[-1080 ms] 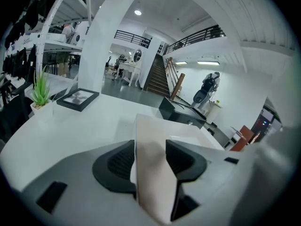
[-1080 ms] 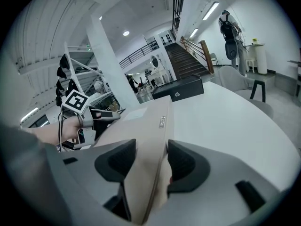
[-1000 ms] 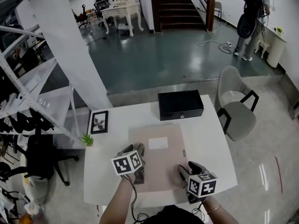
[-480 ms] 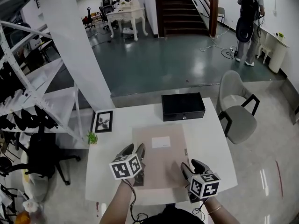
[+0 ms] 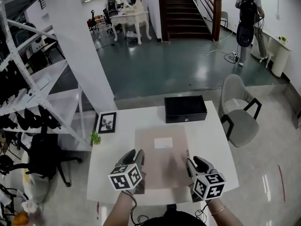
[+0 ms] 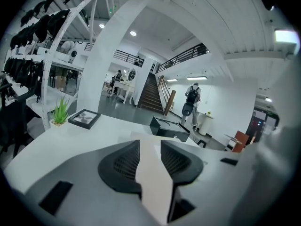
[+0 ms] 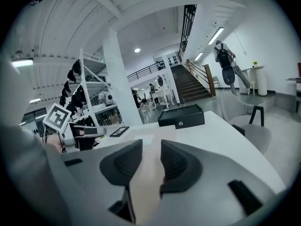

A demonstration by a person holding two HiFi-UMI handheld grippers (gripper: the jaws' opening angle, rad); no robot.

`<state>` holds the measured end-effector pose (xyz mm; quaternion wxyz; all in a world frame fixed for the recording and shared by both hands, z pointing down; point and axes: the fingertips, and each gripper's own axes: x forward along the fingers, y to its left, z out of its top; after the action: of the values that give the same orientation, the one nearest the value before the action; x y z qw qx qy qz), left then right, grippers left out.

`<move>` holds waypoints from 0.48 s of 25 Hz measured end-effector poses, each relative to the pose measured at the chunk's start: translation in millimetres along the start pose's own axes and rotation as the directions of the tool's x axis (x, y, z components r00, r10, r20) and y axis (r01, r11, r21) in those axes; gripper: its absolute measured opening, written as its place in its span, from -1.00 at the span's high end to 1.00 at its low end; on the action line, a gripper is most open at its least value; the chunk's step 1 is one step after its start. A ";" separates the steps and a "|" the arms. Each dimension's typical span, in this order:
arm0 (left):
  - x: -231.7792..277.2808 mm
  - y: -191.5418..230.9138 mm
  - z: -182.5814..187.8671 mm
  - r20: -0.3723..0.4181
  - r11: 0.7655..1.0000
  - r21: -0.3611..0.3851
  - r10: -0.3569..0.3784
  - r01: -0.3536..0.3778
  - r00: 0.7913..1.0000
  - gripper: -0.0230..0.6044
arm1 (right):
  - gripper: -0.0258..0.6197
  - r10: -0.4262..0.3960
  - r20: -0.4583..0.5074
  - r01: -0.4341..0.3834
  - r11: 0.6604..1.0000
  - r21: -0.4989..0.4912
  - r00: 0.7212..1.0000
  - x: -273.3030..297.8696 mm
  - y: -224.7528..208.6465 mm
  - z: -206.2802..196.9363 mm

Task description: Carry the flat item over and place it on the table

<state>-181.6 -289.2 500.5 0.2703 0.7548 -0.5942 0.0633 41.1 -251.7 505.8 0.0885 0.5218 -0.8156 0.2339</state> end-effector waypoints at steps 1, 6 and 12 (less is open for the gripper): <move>-3.8 -1.8 -0.3 0.003 1.000 0.008 -0.004 0.004 1.000 0.50 | 0.57 0.003 0.005 -0.003 1.000 -0.009 1.000 -0.8 1.8 1.5; -19.5 -12.0 0.3 0.018 0.999 0.033 -0.035 0.034 0.999 0.58 | 0.70 0.005 0.021 -0.004 0.999 -0.051 1.000 -2.3 8.4 6.0; -33.9 -21.6 -2.9 0.025 0.994 0.098 -0.049 0.047 0.998 0.65 | 0.78 0.000 0.032 0.002 0.998 -0.063 1.000 -5.7 13.3 6.4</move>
<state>-170.6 -255.3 481.6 0.2266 0.7819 -0.5758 0.0754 32.4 -245.5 494.1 0.0921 0.5226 -0.8237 0.1999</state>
